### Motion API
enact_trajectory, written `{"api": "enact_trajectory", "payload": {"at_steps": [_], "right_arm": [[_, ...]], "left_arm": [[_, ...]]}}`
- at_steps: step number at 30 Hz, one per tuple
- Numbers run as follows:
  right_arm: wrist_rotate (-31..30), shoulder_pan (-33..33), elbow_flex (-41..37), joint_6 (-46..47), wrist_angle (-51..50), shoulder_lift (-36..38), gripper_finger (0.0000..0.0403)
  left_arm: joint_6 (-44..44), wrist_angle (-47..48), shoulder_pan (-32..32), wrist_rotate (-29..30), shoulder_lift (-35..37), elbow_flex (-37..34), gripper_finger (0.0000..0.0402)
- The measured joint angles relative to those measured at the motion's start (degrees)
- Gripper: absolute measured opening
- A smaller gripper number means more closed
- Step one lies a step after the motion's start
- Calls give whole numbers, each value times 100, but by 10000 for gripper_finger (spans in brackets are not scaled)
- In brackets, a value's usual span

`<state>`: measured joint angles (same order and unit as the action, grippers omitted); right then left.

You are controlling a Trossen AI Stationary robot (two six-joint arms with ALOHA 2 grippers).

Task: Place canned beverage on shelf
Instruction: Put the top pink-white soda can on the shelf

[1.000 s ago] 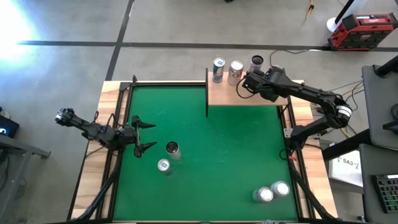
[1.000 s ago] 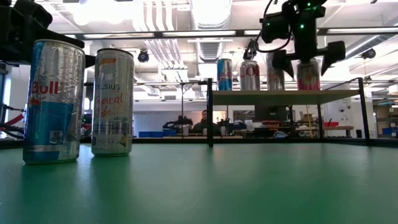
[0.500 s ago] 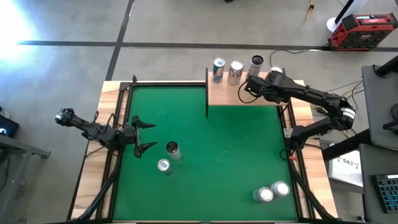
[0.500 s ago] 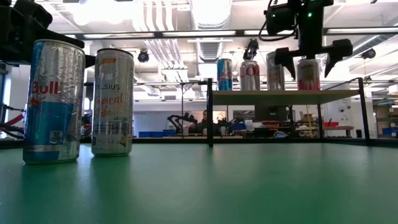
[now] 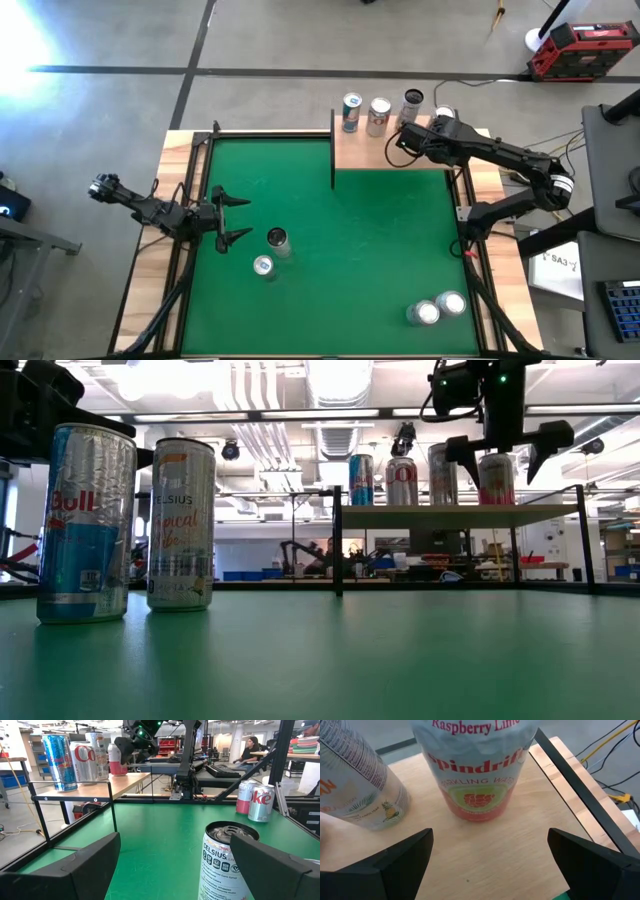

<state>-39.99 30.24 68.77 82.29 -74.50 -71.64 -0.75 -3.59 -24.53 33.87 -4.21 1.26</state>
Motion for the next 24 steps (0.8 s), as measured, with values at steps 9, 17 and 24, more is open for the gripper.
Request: {"api": "enact_trajectory", "payload": {"at_steps": [9, 17, 24], "right_arm": [[114, 0, 0, 12, -20, 0, 383], [252, 0, 0, -33, -43, 0, 320], [146, 2, 0, -243, -224, 0, 269]], "left_arm": [[0, 1, 0, 2, 0, 0, 361], [0, 1, 0, 2, 0, 0, 361], [0, 1, 0, 0, 0, 0, 361]]}}
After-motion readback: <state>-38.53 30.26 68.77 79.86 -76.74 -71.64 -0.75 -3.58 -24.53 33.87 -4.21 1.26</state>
